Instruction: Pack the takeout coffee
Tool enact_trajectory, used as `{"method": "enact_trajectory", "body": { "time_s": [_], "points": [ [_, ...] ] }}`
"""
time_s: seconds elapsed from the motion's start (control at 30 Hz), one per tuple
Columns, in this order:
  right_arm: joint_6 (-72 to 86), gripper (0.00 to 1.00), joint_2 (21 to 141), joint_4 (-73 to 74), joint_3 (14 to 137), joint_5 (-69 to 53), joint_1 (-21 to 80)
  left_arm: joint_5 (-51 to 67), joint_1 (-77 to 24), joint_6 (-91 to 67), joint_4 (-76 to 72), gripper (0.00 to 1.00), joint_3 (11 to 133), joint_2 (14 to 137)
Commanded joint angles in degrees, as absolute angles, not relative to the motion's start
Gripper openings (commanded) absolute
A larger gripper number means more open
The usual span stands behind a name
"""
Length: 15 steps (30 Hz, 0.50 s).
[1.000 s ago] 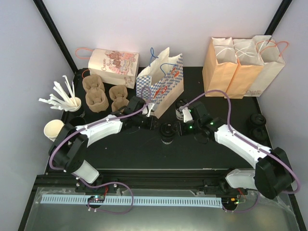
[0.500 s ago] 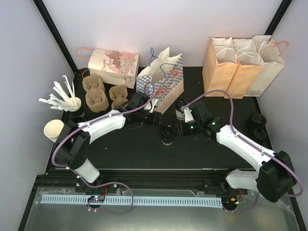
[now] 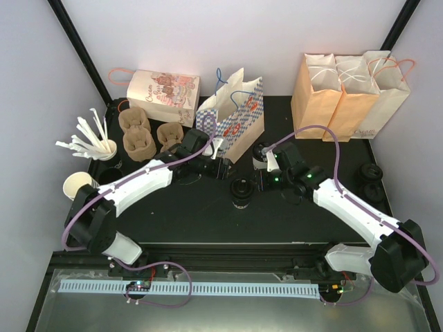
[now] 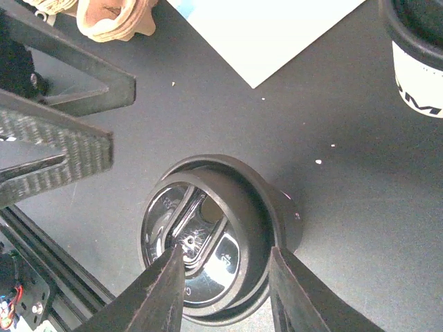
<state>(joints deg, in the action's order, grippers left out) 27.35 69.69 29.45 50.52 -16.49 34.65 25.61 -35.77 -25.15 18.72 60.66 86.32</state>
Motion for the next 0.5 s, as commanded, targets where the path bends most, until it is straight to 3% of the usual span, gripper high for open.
{"method": "enact_trajectory", "body": {
  "time_s": [0.0, 0.2, 0.47],
  "points": [
    [27.09, 0.38, 68.95, 29.64, 52.4, -15.32, 34.89, 23.93, -36.15, -24.43, 20.62, 0.66, 60.26, 82.66],
    [26.06, 0.4, 68.87, 29.83, 53.33, -15.31, 34.8, 23.38, -36.26, -25.65, 22.17, 0.69, 57.88, 77.44],
    [23.31, 0.4, 71.79, 31.69, 56.45, -19.53, 32.71, 32.3, -37.19, -37.63, 11.55, 0.61, 47.02, 69.7]
  ]
}}
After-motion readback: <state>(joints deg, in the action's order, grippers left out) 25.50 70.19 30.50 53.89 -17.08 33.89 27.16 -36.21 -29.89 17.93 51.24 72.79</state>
